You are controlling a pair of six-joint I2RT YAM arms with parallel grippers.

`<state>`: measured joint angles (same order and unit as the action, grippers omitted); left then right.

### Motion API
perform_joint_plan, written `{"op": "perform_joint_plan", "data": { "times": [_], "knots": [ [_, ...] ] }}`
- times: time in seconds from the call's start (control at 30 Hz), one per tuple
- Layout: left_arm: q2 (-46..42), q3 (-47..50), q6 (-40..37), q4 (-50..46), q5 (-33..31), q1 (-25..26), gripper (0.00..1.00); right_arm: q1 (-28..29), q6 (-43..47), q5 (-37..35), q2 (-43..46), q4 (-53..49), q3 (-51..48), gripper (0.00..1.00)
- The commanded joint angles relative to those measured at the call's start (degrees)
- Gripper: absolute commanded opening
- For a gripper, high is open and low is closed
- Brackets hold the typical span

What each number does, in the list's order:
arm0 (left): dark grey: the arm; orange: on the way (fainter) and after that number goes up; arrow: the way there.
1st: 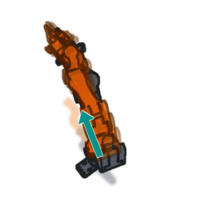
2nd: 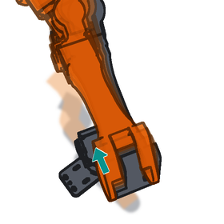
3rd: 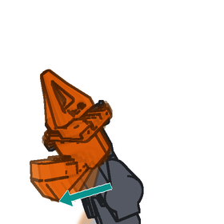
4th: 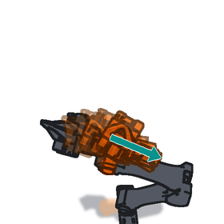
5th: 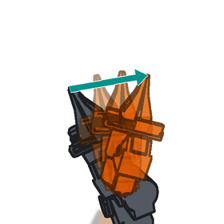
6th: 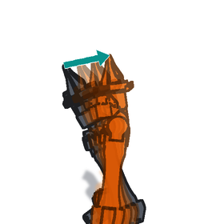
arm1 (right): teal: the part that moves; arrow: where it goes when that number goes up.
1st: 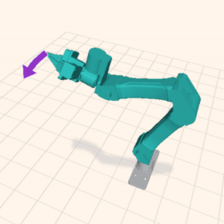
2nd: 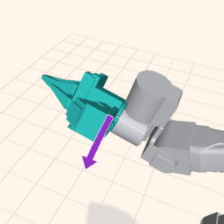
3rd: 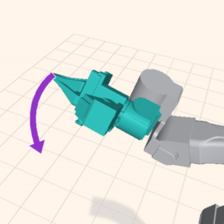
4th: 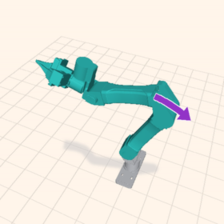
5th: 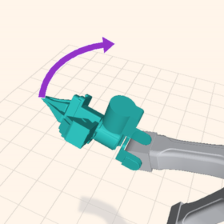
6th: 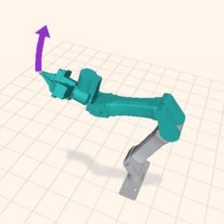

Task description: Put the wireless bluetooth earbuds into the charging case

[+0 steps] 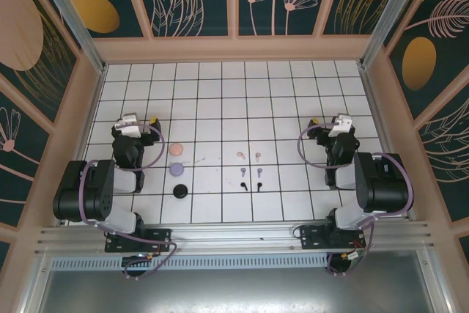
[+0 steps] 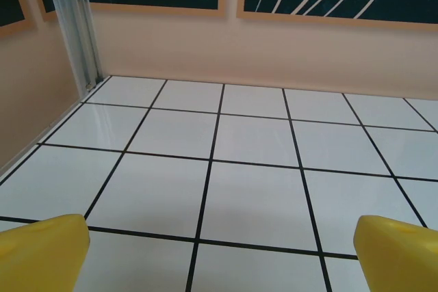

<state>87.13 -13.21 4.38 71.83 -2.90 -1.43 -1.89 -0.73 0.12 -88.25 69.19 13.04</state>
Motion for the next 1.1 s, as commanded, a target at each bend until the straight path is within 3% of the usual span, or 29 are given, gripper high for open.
{"op": "perform_joint_plan", "data": {
  "times": [0.0,0.83,1.07],
  "knots": [
    [0.14,-0.81,0.47,0.33,-0.62,0.29,0.99,-0.2,-0.06,1.46,0.06,1.56,0.71,0.99],
    [-0.25,-0.25,0.39,1.17,-0.32,0.39,0.99,-0.5,-0.28,1.68,0.33,0.89,0.99,0.97],
    [-8.72,-2.96,2.33,-10.43,-5.78,0.38,0.99,0.09,-4.25,-1.83,11.74,-25.58,11.43,0.98]
  ]
}}
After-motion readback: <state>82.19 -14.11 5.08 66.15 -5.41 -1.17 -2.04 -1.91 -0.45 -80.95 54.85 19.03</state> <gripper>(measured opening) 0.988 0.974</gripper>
